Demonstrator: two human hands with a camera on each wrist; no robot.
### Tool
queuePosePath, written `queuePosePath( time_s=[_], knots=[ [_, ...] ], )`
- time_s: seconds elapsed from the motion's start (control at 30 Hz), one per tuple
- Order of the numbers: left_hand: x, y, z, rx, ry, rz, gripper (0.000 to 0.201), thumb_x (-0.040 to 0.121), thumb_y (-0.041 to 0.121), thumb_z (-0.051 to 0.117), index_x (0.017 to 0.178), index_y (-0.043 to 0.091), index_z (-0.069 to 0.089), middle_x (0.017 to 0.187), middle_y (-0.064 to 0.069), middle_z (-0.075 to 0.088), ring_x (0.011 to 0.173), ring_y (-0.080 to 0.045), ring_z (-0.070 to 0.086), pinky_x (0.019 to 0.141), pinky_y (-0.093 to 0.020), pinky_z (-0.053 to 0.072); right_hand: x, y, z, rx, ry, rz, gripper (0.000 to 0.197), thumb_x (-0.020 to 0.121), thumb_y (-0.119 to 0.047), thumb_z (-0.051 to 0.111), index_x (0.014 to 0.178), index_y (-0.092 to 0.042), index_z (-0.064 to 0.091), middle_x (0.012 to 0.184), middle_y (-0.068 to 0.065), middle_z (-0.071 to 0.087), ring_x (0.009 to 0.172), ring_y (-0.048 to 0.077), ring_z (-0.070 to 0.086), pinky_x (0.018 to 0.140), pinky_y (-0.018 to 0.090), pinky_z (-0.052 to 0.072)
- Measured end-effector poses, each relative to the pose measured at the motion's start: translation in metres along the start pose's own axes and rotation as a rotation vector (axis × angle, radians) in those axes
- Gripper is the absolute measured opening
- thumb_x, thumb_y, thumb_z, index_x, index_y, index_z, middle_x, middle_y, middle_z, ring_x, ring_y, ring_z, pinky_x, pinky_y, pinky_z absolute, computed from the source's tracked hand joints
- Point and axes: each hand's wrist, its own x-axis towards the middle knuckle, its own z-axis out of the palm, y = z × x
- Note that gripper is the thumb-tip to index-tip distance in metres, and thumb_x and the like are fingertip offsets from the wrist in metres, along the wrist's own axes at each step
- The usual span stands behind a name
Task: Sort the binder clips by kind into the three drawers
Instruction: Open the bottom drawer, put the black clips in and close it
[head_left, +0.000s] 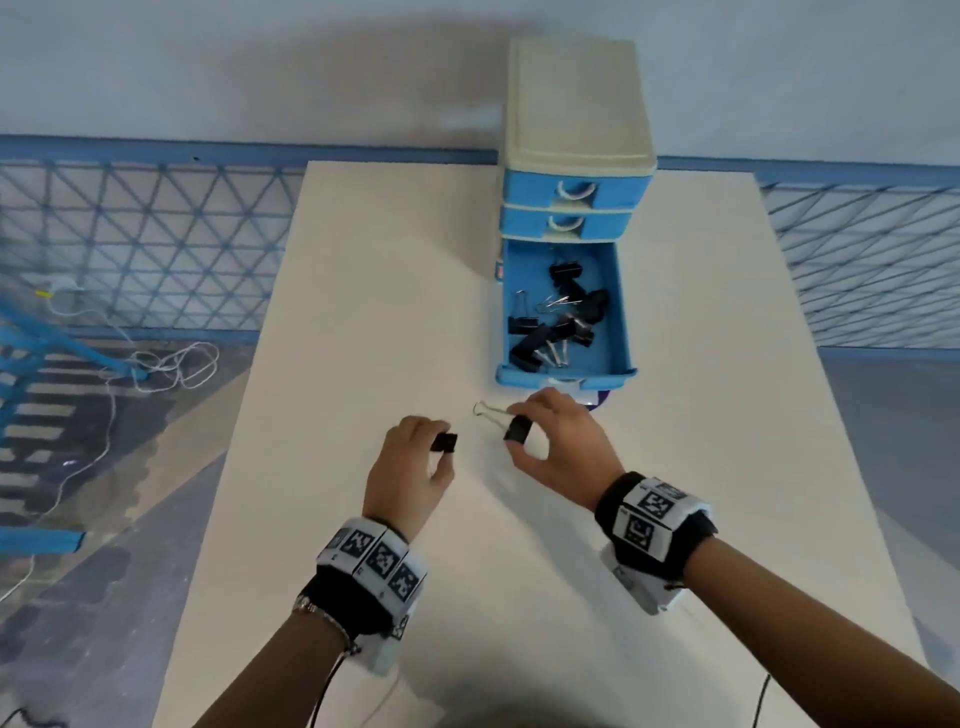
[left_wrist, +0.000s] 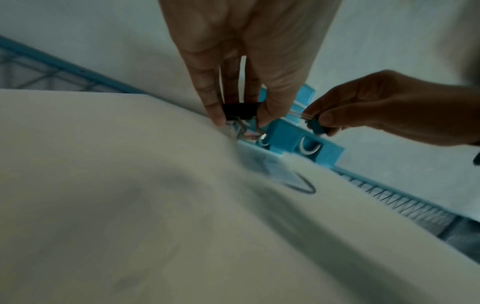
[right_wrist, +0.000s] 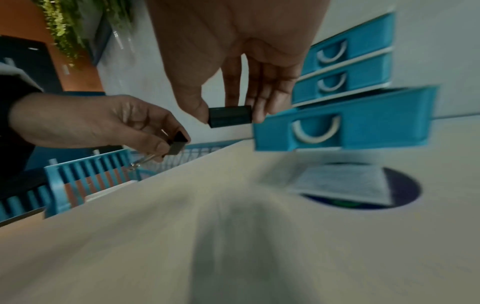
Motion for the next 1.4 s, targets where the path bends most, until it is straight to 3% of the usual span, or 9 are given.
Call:
queuePosePath(
  time_s=[0.27,0.43,0.63,0.83,0.9,1.0,1.1,1.27,1.4],
  knots=[
    [0.114,0.094,0.009,-0.069,0.021,0.134,0.031,0.083,0.006,0.057,0.114,0.006,0.055,0.115,-0.015,0.056,0.105,-0.029,0.052,0.088,-0.038,0.047,0.049,0.056,-0.064,-0.033,0.163,0.171,0.036,0.078,-0.018,0.067,0.11,-0.004,0.06,0.104,0.021,0.059,0.095,0.036,0.057,0.082,0.037,0.047],
    [0.149,0.111,0.013,-0.092,0.118,0.111,0.042,0.091,0.013,0.052,0.131,0.004,0.043,0.14,-0.018,0.042,0.131,-0.028,0.039,0.108,-0.036,0.033,0.079,0.072,-0.081,0.031,0.203,0.244,0.052,0.083,-0.027,0.063,0.128,-0.007,0.045,0.127,0.018,0.049,0.108,0.032,0.055,0.093,0.039,0.045],
    [0.076,0.077,0.036,-0.046,0.075,0.187,0.035,0.088,0.019,0.042,0.122,0.013,0.051,0.131,-0.013,0.049,0.12,-0.017,0.042,0.093,-0.02,0.038,0.061,0.084,-0.065,-0.051,0.137,0.157,0.043,0.085,-0.024,0.06,0.123,-0.006,0.051,0.129,0.02,0.051,0.115,0.036,0.052,0.101,0.045,0.042],
    [-0.014,0.022,0.067,0.135,-0.148,0.149,0.048,0.082,0.029,0.038,0.128,0.017,0.039,0.133,-0.019,0.049,0.124,-0.025,0.039,0.097,-0.045,0.046,0.039,0.084,-0.038,-0.261,0.036,0.023,0.041,0.086,-0.035,0.04,0.111,-0.008,0.059,0.12,0.018,0.06,0.108,0.034,0.058,0.103,0.049,0.038],
    [-0.035,0.008,0.075,0.246,-0.262,0.106,0.059,0.081,0.036,0.037,0.136,0.017,0.031,0.141,-0.019,0.039,0.129,-0.027,0.028,0.1,-0.05,0.04,0.035,0.083,-0.032,-0.311,0.013,0.03,0.041,0.088,-0.035,0.038,0.111,-0.009,0.059,0.121,0.017,0.06,0.108,0.032,0.059,0.104,0.051,0.037],
    [-0.062,-0.009,0.084,0.384,-0.374,0.033,0.064,0.088,0.052,0.024,0.144,0.023,0.013,0.15,-0.014,0.02,0.135,-0.028,0.016,0.111,-0.045,0.018,0.034,0.081,-0.026,-0.373,-0.03,0.049,0.047,0.09,-0.041,0.033,0.114,-0.01,0.058,0.123,0.016,0.059,0.109,0.03,0.06,0.106,0.05,0.034],
    [-0.076,-0.013,0.084,0.429,-0.447,-0.005,0.068,0.088,0.059,0.007,0.143,0.021,0.018,0.15,-0.015,0.025,0.136,-0.029,0.016,0.11,-0.039,0.001,0.036,0.078,-0.023,-0.421,-0.094,0.077,0.064,0.094,-0.051,0.011,0.118,-0.011,0.055,0.125,0.016,0.059,0.111,0.029,0.059,0.11,0.045,0.018],
    [-0.078,-0.013,0.084,0.433,-0.476,-0.032,0.069,0.088,0.06,0.009,0.144,0.021,0.017,0.15,-0.014,0.024,0.138,-0.028,0.009,0.11,-0.037,-0.005,0.048,0.071,-0.024,-0.489,-0.173,0.105,0.082,0.089,-0.058,-0.003,0.117,-0.008,0.056,0.121,0.017,0.061,0.107,0.029,0.061,0.104,0.054,0.036],
    [-0.078,-0.015,0.085,0.438,-0.487,-0.041,0.069,0.088,0.06,0.009,0.144,0.021,0.017,0.15,-0.014,0.023,0.138,-0.027,0.005,0.11,-0.038,-0.004,0.068,0.073,-0.029,-0.397,-0.15,0.102,0.086,0.082,-0.068,0.008,0.127,-0.006,0.047,0.138,0.02,0.044,0.127,0.032,0.043,0.113,0.054,0.019]
  ],
)
